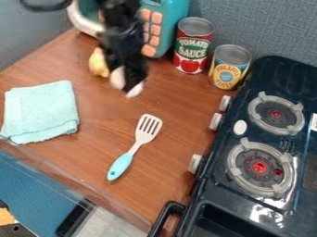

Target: Put the white object on the top right of the table

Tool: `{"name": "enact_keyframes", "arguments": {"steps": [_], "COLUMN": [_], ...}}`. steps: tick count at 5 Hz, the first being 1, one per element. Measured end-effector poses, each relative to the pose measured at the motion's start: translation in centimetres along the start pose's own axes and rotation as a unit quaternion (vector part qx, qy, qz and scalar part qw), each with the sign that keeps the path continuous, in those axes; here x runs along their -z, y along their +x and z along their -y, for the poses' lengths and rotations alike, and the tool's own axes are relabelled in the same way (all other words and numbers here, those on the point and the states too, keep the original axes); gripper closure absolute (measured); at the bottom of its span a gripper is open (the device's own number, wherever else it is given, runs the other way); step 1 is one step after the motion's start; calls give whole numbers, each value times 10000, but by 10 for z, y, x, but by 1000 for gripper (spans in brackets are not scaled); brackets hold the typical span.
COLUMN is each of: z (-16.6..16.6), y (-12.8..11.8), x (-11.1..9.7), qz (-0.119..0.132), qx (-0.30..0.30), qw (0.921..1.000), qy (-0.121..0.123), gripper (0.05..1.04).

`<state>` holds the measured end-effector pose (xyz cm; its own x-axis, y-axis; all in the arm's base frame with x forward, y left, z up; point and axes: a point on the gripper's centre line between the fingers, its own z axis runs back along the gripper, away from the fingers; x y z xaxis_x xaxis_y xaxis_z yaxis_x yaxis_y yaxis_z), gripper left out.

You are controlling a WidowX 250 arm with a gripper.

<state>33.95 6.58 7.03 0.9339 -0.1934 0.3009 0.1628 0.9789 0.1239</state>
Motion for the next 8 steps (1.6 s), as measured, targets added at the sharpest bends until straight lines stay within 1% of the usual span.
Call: {"name": "enact_keyframes", "arguments": {"steps": [1,2,3,4,5,6,7,8], "z": [14,23,41,53,54,57,52,47], "y": [50,70,74,73,77,77,77,78], "x": [-7,16,41,54,56,56,45,18], "qz": [157,-31,-182,-217,-261,-220,-118,133], "qx": [125,219,472,678,902,948,889,806], "qw": [9998,9996,9984,9970,9949,9942,9949,9959], "qy": [-37,-171,-254,-306,-354,-463,-460,-394], "gripper": [568,568,568,494,189,75,81,83]}}
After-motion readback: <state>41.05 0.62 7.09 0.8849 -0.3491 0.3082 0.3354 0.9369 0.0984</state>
